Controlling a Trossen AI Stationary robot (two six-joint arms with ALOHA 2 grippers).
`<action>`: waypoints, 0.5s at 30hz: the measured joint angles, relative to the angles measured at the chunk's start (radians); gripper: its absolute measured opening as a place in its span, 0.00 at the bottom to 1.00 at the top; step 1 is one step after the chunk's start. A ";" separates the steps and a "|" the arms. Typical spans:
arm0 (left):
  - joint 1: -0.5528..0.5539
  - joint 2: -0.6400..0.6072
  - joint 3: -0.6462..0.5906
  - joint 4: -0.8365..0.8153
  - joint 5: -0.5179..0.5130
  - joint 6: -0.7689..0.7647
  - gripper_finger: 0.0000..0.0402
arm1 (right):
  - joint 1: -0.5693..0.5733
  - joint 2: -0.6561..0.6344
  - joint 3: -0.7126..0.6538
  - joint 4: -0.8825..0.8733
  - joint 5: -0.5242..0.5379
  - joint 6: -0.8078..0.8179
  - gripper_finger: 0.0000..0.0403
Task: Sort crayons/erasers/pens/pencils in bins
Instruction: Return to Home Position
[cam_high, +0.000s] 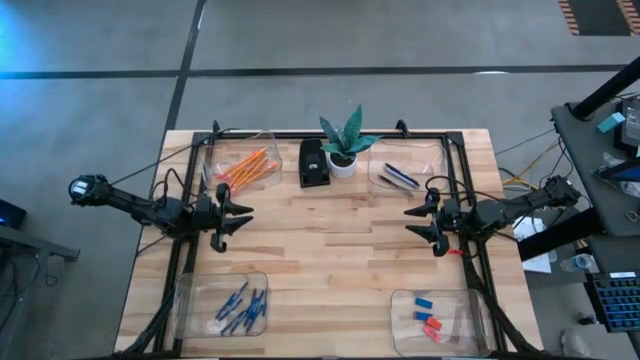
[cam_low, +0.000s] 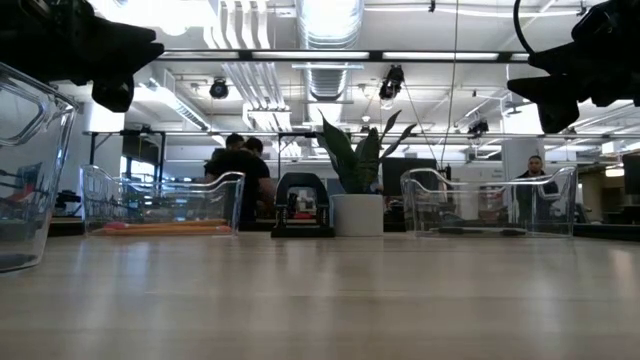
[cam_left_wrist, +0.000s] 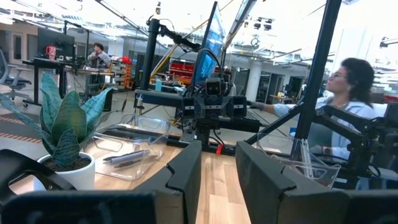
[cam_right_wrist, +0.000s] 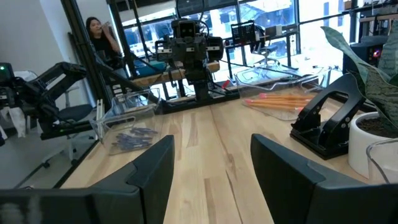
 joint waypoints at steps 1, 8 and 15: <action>0.000 0.000 0.000 0.000 0.000 0.000 0.22 | 0.000 0.000 0.000 0.000 0.000 0.000 0.50; 0.000 0.000 0.000 0.000 -0.001 0.000 0.22 | 0.000 0.000 0.000 0.000 0.000 0.000 0.50; 0.001 0.000 0.000 0.000 -0.009 0.000 0.22 | 0.000 0.000 0.000 0.000 0.000 0.000 0.50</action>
